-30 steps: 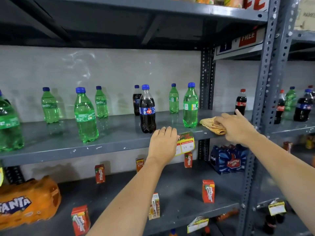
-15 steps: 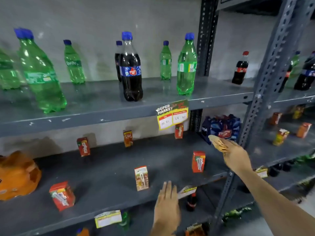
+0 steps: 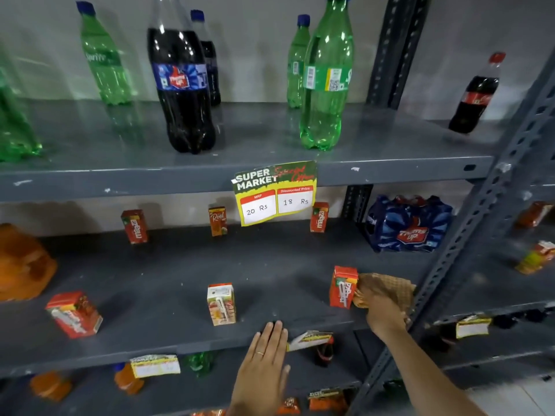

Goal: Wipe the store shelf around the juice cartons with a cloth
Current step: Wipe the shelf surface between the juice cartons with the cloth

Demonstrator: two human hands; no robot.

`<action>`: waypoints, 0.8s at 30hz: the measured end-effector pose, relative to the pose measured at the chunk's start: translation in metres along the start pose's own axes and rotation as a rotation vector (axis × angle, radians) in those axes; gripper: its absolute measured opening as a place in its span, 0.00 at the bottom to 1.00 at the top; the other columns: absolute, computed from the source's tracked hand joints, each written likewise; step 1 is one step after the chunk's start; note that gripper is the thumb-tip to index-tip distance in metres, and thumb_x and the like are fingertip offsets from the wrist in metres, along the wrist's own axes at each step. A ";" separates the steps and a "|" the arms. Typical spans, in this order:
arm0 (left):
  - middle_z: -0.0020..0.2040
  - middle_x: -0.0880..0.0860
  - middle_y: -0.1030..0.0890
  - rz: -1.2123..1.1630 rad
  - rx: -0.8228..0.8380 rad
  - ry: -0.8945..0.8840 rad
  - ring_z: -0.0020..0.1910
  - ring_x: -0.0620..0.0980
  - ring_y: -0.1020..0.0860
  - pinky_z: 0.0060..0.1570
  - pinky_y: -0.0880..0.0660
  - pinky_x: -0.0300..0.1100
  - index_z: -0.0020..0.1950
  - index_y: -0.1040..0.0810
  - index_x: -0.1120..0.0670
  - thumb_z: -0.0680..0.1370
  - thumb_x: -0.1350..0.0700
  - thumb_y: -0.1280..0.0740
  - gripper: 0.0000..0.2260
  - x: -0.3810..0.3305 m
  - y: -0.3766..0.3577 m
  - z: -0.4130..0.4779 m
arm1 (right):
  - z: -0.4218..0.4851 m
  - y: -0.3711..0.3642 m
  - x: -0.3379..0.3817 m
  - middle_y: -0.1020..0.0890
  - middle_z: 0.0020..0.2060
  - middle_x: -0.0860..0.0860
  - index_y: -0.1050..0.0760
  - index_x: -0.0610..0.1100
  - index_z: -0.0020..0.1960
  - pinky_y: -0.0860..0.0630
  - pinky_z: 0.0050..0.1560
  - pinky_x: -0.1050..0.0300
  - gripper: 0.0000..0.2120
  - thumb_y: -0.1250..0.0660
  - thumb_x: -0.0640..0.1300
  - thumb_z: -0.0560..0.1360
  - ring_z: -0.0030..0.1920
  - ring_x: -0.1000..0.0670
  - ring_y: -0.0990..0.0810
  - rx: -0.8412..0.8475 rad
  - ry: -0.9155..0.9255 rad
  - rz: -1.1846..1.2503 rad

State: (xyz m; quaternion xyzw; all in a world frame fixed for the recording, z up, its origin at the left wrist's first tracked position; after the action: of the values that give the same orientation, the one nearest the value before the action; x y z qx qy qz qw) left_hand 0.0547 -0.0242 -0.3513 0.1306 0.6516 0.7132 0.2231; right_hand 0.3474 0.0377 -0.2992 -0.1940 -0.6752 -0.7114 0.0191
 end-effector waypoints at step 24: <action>0.75 0.56 0.37 -0.027 0.120 -0.090 0.74 0.54 0.39 0.70 0.50 0.47 0.77 0.48 0.59 0.71 0.42 0.44 0.38 0.008 0.004 -0.005 | -0.085 0.000 -0.008 0.30 0.64 0.64 0.20 0.54 0.60 0.47 0.74 0.57 0.35 0.39 0.22 0.64 0.72 0.54 0.35 -0.043 0.186 0.121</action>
State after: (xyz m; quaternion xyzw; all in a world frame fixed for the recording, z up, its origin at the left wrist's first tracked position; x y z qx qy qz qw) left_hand 0.0453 -0.0249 -0.3490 0.1667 0.6841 0.6632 0.2537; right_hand 0.3338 -0.0464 -0.3031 -0.1681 -0.6422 -0.7381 0.1206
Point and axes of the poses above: each hand's wrist, its own z-axis towards the middle knuckle, its own y-axis out of the back of the hand, x = y × z, the point moved 4 cm from there along z, towards the middle knuckle
